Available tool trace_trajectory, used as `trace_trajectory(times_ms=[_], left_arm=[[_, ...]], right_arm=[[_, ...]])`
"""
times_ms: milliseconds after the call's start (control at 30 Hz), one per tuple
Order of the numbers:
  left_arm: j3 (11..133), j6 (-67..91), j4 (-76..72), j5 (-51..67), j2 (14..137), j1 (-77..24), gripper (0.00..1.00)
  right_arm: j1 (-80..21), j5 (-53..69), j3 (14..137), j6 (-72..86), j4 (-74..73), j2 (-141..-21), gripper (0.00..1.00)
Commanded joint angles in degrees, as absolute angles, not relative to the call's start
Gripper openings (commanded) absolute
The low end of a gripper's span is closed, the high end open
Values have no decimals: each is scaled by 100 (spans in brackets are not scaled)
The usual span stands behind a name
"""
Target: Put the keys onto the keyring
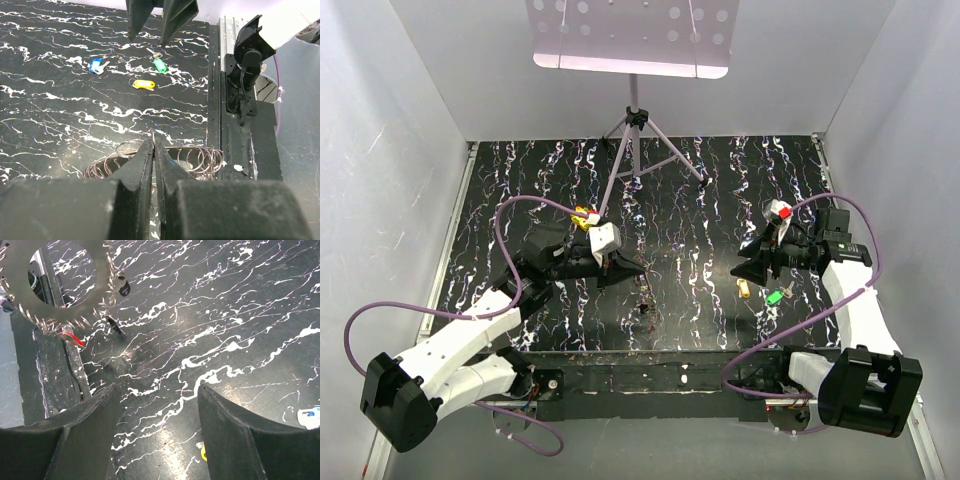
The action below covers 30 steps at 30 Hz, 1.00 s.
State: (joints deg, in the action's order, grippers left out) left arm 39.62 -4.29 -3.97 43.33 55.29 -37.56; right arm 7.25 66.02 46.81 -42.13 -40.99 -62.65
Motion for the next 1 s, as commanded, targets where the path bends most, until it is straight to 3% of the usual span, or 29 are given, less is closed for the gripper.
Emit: trace_trajectory(times_ms=[0, 367, 800, 967], left_arm=[[4157, -545, -545, 4386, 5396, -3718, 0], [4298, -501, -343, 4219, 5309, -3727, 0], [4324, -642, -193, 4333, 5203, -3727, 0], [4333, -642, -184, 4377, 5212, -3727, 0]], right_arm=[[861, 6909, 4456, -4035, -3534, -6126, 70], [932, 4871, 4658, -2918, -3146, -6170, 69], [1011, 4008, 5036, -2357, -3551, -7496, 66], [1019, 3938, 5501, -2101, -3796, -8400, 56]])
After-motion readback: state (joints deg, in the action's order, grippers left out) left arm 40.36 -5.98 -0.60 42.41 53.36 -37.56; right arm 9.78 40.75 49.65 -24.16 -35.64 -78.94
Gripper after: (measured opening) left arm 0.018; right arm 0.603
